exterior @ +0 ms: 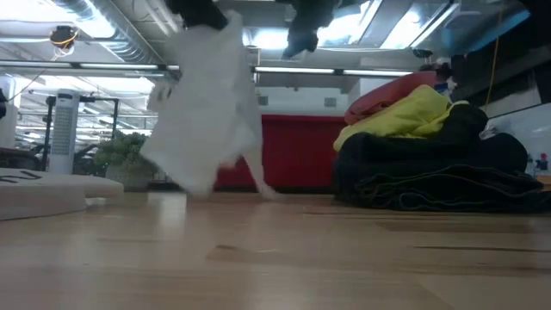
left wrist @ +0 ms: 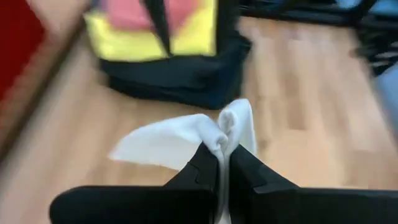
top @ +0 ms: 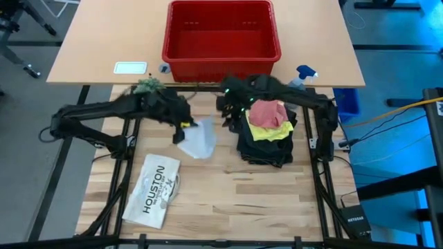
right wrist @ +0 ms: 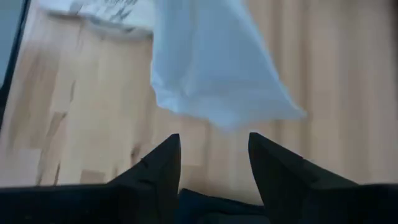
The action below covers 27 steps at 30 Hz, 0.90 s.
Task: Fold laundry
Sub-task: Fold the white panty
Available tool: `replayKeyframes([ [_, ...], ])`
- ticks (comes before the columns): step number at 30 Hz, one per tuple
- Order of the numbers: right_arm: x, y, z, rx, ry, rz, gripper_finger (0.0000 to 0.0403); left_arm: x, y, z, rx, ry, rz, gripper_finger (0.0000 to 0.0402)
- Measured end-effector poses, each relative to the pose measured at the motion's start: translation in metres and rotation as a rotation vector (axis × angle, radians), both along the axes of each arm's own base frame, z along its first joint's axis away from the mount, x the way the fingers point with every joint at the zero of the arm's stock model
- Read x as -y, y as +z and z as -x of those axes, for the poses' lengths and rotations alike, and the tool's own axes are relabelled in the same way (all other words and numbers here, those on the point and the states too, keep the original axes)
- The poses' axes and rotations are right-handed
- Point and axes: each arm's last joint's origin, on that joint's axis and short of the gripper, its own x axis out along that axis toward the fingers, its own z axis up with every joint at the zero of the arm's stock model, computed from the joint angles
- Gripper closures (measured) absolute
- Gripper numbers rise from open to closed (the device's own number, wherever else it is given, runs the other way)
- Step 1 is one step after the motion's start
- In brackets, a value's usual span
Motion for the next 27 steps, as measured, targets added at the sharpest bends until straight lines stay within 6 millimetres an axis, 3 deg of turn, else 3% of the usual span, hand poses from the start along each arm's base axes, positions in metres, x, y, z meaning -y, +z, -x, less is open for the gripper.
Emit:
replayKeyframes([
  [6,0.007,0.021,0.017,0.041,-0.09,0.048,0.0222,-0.007,0.072,0.027,-0.086,0.294,-0.425,0.0401],
  [7,0.006,0.022,0.018,0.045,-0.092,0.049,0.0222,-0.006,0.079,0.03,-0.087,0.247,-0.399,0.0401],
  [9,0.005,0.026,0.02,0.055,-0.091,0.05,0.0222,-0.003,0.089,0.034,-0.044,-0.007,-0.178,0.0401],
  [11,0.004,0.027,0.021,0.058,-0.089,0.051,0.0222,-0.001,0.092,0.031,-0.019,-0.17,0.053,0.0401],
  [12,0.004,0.027,0.021,0.059,-0.089,0.052,0.0222,0.0,0.091,0.03,-0.039,-0.169,0.088,0.0401],
  [17,0.005,0.027,0.02,0.069,-0.089,0.055,0.0222,-0.009,0.083,0.034,-0.251,0.103,-0.183,0.0402],
  [23,0.005,0.026,0.021,0.051,-0.089,0.05,0.0222,-0.007,0.073,0.021,-0.306,0.04,-0.132,0.0401],
  [27,0.005,0.026,0.021,0.053,-0.089,0.05,0.0222,-0.01,0.062,0.011,-0.435,0.185,-0.309,0.0401],
])
